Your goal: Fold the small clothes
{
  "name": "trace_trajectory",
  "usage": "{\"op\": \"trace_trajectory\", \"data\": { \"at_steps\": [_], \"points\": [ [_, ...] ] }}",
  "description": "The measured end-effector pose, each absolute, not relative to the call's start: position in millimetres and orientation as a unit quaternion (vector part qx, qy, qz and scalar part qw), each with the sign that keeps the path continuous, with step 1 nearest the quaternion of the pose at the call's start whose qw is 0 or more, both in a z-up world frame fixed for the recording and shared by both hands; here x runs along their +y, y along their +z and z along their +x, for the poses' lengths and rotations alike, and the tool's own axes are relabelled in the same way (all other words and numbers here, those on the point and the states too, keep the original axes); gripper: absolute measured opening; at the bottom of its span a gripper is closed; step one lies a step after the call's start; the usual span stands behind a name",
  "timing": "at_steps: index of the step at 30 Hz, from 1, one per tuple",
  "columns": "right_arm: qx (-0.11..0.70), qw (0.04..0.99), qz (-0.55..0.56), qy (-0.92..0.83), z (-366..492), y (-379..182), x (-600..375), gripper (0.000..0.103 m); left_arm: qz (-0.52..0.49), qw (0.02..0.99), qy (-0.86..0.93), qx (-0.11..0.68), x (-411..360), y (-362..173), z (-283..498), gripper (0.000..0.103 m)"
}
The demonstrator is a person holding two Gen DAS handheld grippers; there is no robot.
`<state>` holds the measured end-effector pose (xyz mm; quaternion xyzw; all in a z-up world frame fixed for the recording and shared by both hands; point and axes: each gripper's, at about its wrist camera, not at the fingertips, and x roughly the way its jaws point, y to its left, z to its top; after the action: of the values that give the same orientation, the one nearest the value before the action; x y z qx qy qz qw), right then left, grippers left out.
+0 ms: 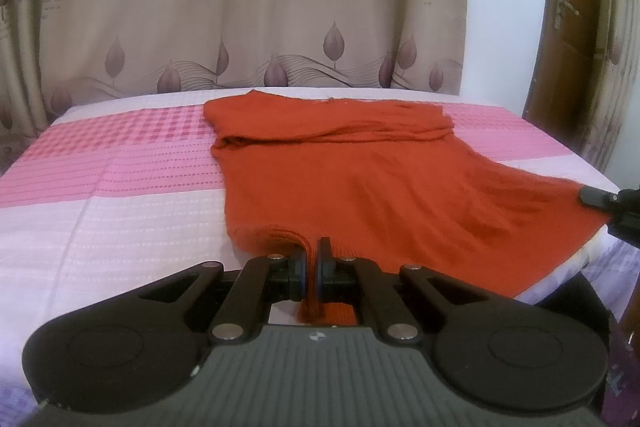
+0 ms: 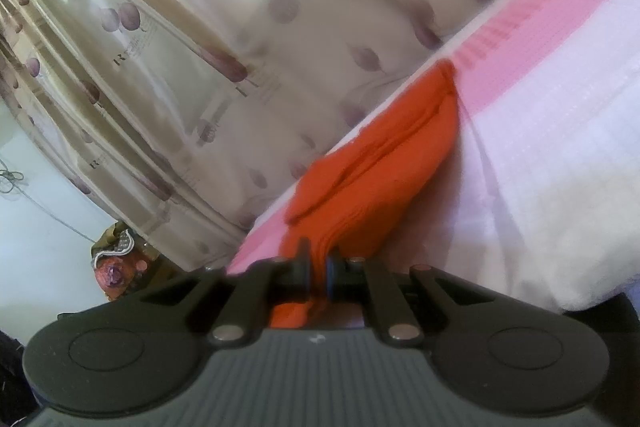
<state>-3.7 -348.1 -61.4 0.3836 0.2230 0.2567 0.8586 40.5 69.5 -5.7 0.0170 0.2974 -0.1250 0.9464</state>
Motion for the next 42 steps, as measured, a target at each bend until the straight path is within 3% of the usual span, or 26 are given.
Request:
{"op": "trace_trajectory", "data": {
  "at_steps": [14,17,19,21,23,33,34,35,36,39,40,42],
  "points": [
    [0.27,0.842,0.411,0.222,-5.6,-85.1,-357.8,0.011,0.004,0.938,-0.135,0.318,72.1,-12.1,42.2,0.004],
    [0.28,0.843,0.41,0.208,-4.8,-91.1,-360.6,0.02,0.011,0.936,-0.138,0.323,70.3,-13.9,42.0,0.004],
    [0.283,0.84,0.416,0.201,-3.8,-97.0,-363.6,0.033,0.014,0.935,-0.137,0.327,69.6,-16.7,42.1,0.004],
    [0.286,0.834,0.426,0.201,-0.8,-103.8,-366.6,0.052,0.012,0.933,-0.133,0.333,70.8,-20.2,43.0,0.005],
    [0.287,0.825,0.439,0.211,2.2,-109.5,-368.2,0.052,0.005,0.93,-0.131,0.342,73.4,-24.5,44.4,0.005],
    [0.287,0.845,0.381,0.242,-1.0,-106.0,-347.0,0.051,-0.014,0.924,-0.125,0.36,83.1,-36.5,45.4,0.011],
    [0.285,0.848,0.374,0.244,-1.6,-105.7,-346.3,0.048,-0.014,0.924,-0.125,0.361,83.8,-37.2,45.2,0.014],
    [0.287,0.852,0.367,0.239,-1.3,-105.0,-344.4,0.034,-0.015,0.924,-0.126,0.362,84.8,-38.0,45.0,0.017],
    [0.293,0.855,0.361,0.231,-0.2,-105.3,-342.7,0.024,-0.015,0.924,-0.126,0.362,85.0,-38.5,44.8,0.024],
    [0.296,0.855,0.365,0.221,2.2,-109.4,-341.1,0.01,-0.02,0.923,-0.123,0.364,87.6,-40.1,46.3,0.06],
    [0.296,0.857,0.362,0.216,1.7,-109.7,-341.2,0.009,-0.028,0.922,-0.125,0.365,90.0,-40.4,46.7,0.067],
    [0.292,0.859,0.359,0.218,-0.4,-109.5,-341.3,0.009,-0.038,0.921,-0.13,0.366,93.7,-39.8,47.3,0.067]
  ]
}}
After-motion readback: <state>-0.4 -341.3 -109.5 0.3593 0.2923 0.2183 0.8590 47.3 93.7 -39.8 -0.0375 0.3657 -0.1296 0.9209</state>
